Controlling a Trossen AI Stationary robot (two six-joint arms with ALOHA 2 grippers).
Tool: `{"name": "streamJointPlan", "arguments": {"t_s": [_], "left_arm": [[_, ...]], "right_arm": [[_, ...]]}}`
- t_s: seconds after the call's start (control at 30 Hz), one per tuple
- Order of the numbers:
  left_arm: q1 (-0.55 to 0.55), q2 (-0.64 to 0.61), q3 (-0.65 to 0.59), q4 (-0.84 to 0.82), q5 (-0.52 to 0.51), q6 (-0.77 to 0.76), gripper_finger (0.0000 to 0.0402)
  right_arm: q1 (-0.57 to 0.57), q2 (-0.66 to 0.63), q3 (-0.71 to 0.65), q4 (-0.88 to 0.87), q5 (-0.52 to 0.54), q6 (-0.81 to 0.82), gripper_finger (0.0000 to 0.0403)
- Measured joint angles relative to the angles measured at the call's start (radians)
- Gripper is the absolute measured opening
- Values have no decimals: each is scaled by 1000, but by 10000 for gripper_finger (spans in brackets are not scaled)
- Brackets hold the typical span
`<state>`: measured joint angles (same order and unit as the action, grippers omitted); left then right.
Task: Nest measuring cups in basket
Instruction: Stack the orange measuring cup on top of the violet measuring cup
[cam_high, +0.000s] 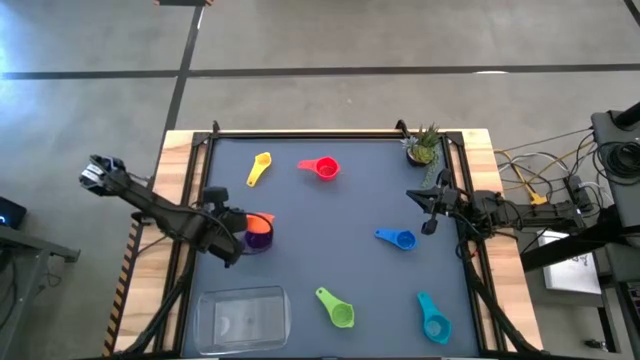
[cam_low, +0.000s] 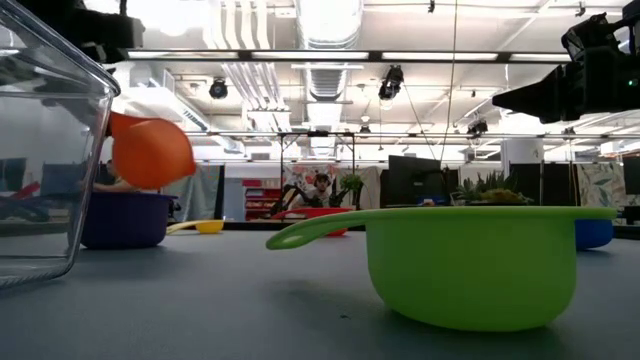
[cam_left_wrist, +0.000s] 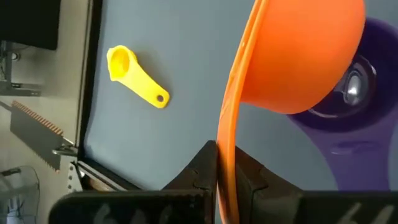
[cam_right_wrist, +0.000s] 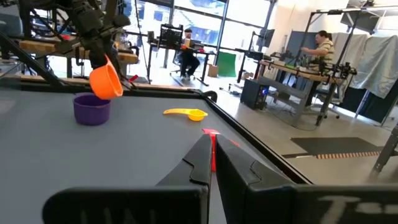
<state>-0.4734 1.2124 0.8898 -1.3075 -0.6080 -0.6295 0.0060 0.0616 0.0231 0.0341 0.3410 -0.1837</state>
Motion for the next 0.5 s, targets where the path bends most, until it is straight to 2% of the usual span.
{"name": "streamJointPlan", "arguments": {"t_s": [0.2, 0.5], "left_arm": [[-16, 67, 6, -62, 6, -46, 0], [-17, 127, 39, -62, 21, -50, 10]], "right_arm": [[0, 0, 0, 0, 0, 0, 9], [0, 0, 0, 0, 0, 0, 9]]}}
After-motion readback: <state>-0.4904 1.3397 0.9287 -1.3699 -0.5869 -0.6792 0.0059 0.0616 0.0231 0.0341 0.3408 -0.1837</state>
